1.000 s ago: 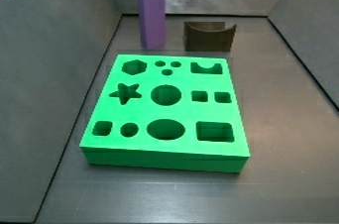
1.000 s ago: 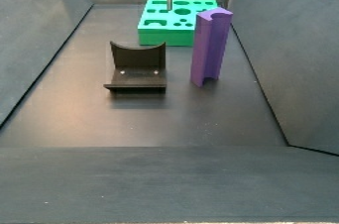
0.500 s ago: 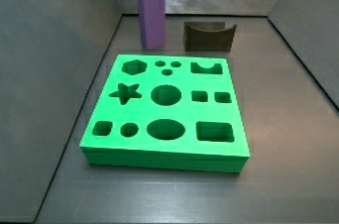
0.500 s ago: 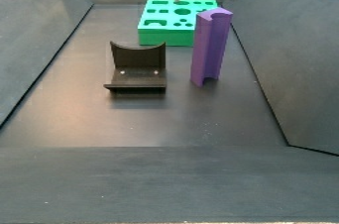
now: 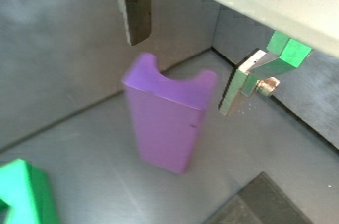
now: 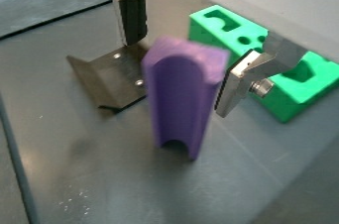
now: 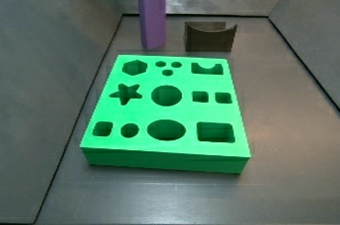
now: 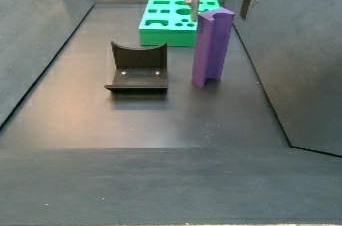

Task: Pick up the arch object. Move up. Move to above the board. Insert the arch object.
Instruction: Pick up the arch object.

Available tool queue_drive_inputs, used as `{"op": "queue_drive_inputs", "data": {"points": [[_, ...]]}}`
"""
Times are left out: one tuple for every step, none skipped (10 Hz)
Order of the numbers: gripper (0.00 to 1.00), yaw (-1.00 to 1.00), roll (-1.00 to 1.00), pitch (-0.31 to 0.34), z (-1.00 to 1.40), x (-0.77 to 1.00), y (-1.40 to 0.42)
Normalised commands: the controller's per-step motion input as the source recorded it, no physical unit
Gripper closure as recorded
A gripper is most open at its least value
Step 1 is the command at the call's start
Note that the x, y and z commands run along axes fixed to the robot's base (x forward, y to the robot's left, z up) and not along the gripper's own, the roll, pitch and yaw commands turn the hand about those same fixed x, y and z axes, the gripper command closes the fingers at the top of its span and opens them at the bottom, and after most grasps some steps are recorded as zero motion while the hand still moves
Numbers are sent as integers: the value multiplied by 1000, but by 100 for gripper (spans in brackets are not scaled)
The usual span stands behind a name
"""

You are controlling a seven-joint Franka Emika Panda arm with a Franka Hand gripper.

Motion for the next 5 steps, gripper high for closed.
{"op": "queue_drive_inputs", "data": {"points": [[0,0,-70,0,0,417,117],[0,0,-24,4,94,131,0],[0,11,0,0,0,0,-17],[0,0,0,0,0,14,-51],[0,0,0,0,0,0,-66]]}}
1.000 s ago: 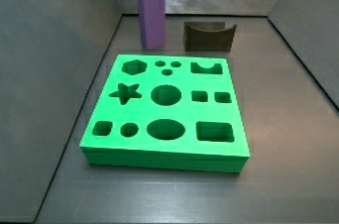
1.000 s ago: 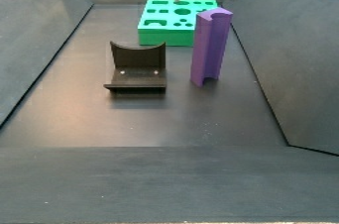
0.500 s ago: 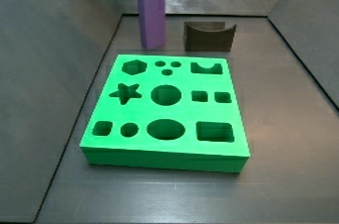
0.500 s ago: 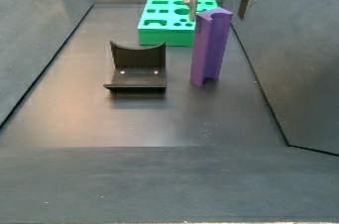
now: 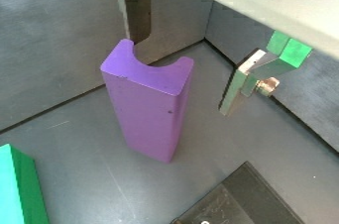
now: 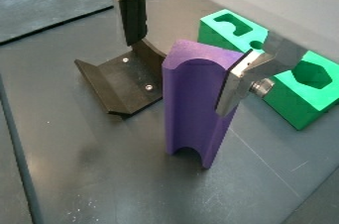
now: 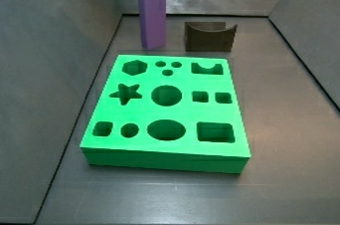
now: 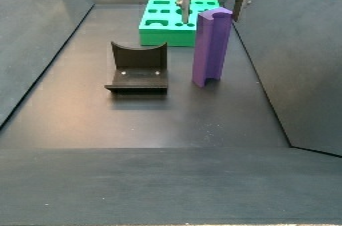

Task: Pick up the arch object. Move up. Move to above the board. Insert the arch object.
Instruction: Pick up the arch object.

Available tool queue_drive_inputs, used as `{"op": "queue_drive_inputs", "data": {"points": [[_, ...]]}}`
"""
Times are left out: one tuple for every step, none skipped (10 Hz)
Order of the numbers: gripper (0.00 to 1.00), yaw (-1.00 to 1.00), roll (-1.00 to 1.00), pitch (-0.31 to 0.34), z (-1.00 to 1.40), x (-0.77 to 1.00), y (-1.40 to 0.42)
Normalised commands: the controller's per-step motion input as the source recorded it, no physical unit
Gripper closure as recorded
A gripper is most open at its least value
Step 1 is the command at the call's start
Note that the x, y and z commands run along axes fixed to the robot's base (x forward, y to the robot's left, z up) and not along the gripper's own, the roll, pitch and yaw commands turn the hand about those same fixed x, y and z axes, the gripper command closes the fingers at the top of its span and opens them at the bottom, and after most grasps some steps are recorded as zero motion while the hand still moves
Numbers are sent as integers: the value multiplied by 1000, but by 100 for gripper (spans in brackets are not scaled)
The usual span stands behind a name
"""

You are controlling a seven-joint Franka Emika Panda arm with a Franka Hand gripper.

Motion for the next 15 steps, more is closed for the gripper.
{"op": "queue_drive_inputs", "data": {"points": [[0,-80,31,0,0,-103,0],[0,-169,37,0,0,-283,0],[0,-131,11,0,0,-189,0],[0,-123,37,0,0,-289,0],[0,-43,36,0,0,-311,-11],[0,34,0,-6,-14,0,-189],[0,140,-4,-10,0,183,-289],[0,240,-6,-1,0,226,-291],[0,277,0,0,0,454,-331],[0,551,-1,0,-54,463,-166],[0,720,0,0,-177,354,-9],[0,860,17,0,-194,189,0],[0,883,53,0,-249,43,0],[0,620,40,0,-246,-17,0],[0,589,17,0,-206,0,37]]}}
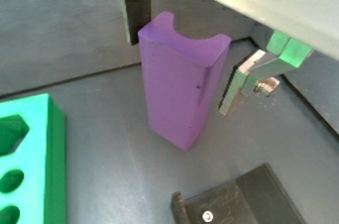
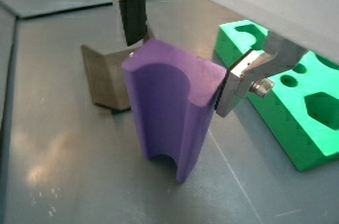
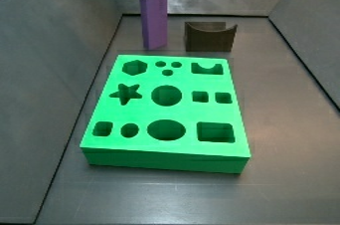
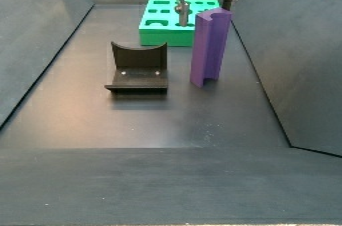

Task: Pick up the arch object. Move up. Move to above the board. Insert the arch object.
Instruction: Pick up the arch object.

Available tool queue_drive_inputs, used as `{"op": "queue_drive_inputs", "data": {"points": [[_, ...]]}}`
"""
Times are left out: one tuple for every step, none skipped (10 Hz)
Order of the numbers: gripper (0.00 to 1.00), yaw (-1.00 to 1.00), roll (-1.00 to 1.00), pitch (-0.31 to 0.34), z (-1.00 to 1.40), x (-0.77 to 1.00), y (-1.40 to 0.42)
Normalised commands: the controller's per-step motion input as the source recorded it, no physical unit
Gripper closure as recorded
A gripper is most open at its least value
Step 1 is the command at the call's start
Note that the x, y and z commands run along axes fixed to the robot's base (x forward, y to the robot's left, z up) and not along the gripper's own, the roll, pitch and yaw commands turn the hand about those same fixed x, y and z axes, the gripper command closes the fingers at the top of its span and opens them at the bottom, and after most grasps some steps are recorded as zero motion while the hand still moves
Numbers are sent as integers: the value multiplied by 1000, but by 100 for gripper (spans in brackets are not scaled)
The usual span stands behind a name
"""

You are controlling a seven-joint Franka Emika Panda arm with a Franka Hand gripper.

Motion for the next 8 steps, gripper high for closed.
{"op": "queue_drive_inputs", "data": {"points": [[0,529,0,0,-134,0,74],[0,469,16,-4,-186,0,69],[0,491,47,0,-206,0,109],[0,334,114,0,-257,-66,0],[0,120,167,0,-369,-129,0],[0,94,203,0,-343,-166,0],[0,0,67,0,0,0,0],[0,0,0,-6,0,0,0]]}}
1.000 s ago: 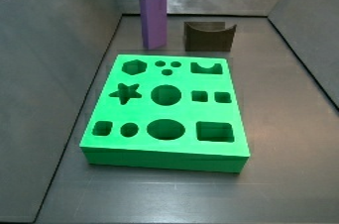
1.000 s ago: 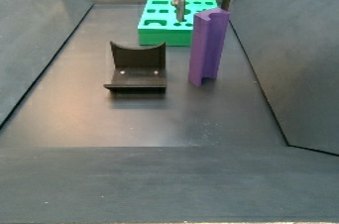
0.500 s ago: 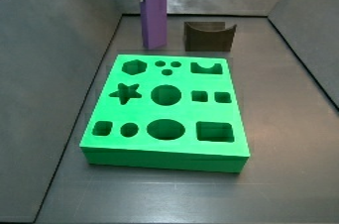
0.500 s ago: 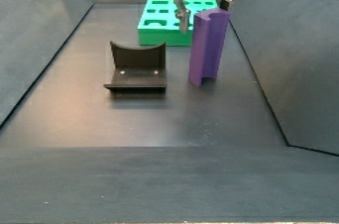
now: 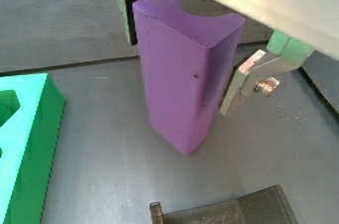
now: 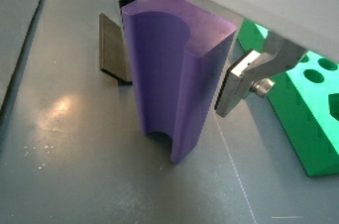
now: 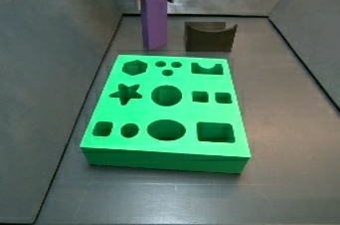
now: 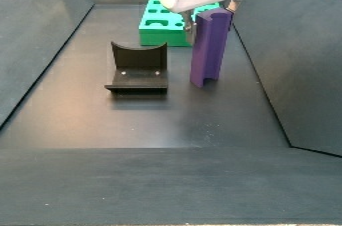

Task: Pick up the arch object. Move up. Move to above the board. Insert the arch object.
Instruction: Pick up the arch object.

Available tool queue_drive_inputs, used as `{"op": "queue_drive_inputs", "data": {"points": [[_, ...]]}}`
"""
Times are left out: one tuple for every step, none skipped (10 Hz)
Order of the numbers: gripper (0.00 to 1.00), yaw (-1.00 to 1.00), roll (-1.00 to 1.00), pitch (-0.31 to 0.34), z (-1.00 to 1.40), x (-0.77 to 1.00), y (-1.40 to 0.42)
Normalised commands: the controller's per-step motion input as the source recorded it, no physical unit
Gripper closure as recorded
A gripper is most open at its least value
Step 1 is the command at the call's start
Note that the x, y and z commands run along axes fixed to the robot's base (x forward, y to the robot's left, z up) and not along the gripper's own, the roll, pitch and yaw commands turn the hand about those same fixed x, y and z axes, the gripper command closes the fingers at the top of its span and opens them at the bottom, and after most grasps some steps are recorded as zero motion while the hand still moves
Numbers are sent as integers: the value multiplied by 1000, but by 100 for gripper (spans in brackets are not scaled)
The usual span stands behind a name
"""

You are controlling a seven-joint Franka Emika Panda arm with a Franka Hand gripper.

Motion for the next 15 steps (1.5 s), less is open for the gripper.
{"op": "queue_drive_inputs", "data": {"points": [[100,0,0,0,0,0,0],[100,0,14,0,0,0,0],[100,-43,54,0,-6,-74,0],[100,0,0,0,0,0,0],[100,0,0,0,0,0,0],[100,0,0,0,0,0,0],[100,0,0,0,0,0,0],[100,0,0,0,0,0,0],[100,0,0,0,0,0,0],[100,0,0,0,0,0,0],[100,0,0,0,0,0,0],[100,0,0,0,0,0,0],[100,0,0,0,0,0,0],[100,0,0,0,0,0,0],[100,0,0,0,0,0,0]]}}
